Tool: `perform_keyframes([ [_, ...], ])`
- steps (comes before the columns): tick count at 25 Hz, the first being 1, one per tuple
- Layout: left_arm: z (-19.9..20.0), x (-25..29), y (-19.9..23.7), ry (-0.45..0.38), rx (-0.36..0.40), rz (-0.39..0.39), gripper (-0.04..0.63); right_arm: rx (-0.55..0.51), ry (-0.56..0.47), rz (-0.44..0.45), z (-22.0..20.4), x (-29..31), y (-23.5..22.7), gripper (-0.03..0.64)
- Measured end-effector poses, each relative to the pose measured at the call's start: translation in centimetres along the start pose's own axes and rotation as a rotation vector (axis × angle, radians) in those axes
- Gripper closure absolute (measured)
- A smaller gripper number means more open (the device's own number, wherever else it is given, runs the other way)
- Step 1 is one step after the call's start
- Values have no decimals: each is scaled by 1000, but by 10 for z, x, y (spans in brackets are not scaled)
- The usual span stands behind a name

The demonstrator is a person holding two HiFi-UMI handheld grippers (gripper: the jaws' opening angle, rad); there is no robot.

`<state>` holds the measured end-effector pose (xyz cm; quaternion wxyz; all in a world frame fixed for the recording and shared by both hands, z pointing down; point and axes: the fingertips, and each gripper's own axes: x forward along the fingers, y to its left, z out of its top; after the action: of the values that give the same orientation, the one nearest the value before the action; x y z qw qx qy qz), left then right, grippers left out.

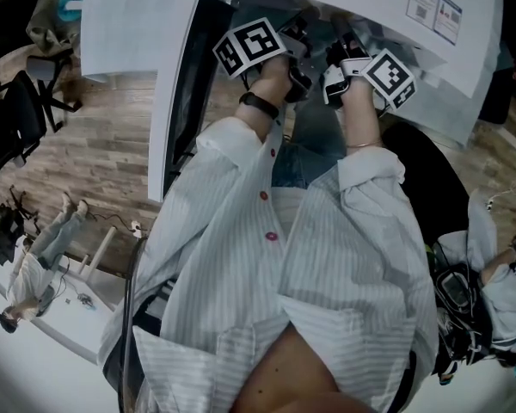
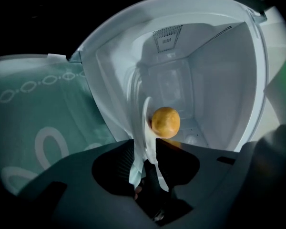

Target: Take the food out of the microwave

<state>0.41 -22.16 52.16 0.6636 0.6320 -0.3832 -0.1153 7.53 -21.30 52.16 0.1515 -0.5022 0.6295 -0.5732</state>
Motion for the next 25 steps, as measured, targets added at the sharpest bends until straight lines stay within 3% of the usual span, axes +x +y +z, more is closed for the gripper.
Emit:
perform_keyframes([
  [12, 0, 1, 3, 5, -31, 19, 456, 35, 21, -2, -4, 6, -3, 532],
  [19, 1, 0, 2, -9, -60, 7, 456, 127, 28, 35, -6, 4, -1, 558],
  [25, 0, 2, 1, -19, -89, -12, 456, 145, 54, 62, -13, 2, 3, 573],
])
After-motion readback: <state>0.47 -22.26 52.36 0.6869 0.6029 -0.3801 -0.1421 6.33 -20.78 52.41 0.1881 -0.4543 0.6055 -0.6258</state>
